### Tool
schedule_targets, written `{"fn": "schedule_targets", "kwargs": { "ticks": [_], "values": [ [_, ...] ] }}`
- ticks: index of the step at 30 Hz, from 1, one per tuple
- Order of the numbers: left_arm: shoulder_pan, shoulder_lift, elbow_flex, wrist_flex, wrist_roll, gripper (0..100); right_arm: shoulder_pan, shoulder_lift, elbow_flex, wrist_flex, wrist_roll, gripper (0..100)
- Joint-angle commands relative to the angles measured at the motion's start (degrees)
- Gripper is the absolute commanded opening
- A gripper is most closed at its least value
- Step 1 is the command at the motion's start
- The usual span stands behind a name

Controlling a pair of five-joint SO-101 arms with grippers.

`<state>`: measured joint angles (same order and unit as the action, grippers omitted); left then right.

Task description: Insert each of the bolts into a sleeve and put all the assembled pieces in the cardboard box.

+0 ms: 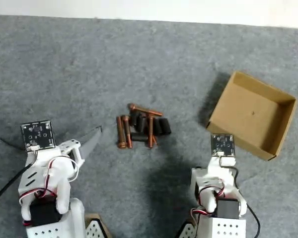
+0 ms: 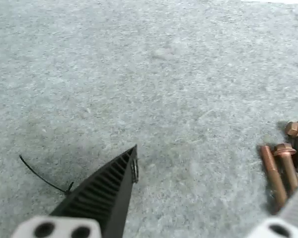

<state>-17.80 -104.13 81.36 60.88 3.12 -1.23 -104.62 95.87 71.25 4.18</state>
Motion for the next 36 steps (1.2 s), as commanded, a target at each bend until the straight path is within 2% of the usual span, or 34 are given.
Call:
{"fn": "schedule_targets", "kwargs": {
  "ticks": [1, 5, 9, 12, 16, 20, 22, 27, 36],
  "values": [
    [-0.66, 0.22, 0.4, -0.88, -0.09, 45, -0.22, -0.66, 6.55, 0.13, -0.09, 25.3],
    [-1.36, 0.22, 0.13, -1.14, -0.26, 45, -0.22, -0.66, 6.55, 0.13, -0.09, 25.3],
    [-5.76, 0.22, 0.75, -2.81, -0.18, 45, -0.22, -0.66, 6.55, 0.13, -0.09, 25.3],
    [-4.09, 0.22, 2.86, -3.25, -0.53, 45, -0.22, -0.66, 6.55, 0.13, -0.09, 25.3],
    [-1.1, 0.22, 3.03, -2.99, -8.18, 45, -0.13, -0.66, 6.55, 0.13, -0.09, 25.3],
    [-1.19, 0.66, -1.36, -2.9, -9.05, 45, -0.13, -0.66, 6.55, 0.13, -0.09, 25.3],
    [-1.19, 0.75, -4.62, -2.11, -9.05, 40, -0.13, -0.66, 6.55, 0.13, -0.09, 25.3],
    [0.31, 0.75, -13.05, 5.01, -9.05, 23, -0.13, -0.66, 6.55, 0.13, -0.09, 25.3],
    [8.04, 2.07, -13.41, 4.13, -9.05, 23, -0.13, -0.66, 6.55, 0.13, -0.09, 25.3]
  ]
}}
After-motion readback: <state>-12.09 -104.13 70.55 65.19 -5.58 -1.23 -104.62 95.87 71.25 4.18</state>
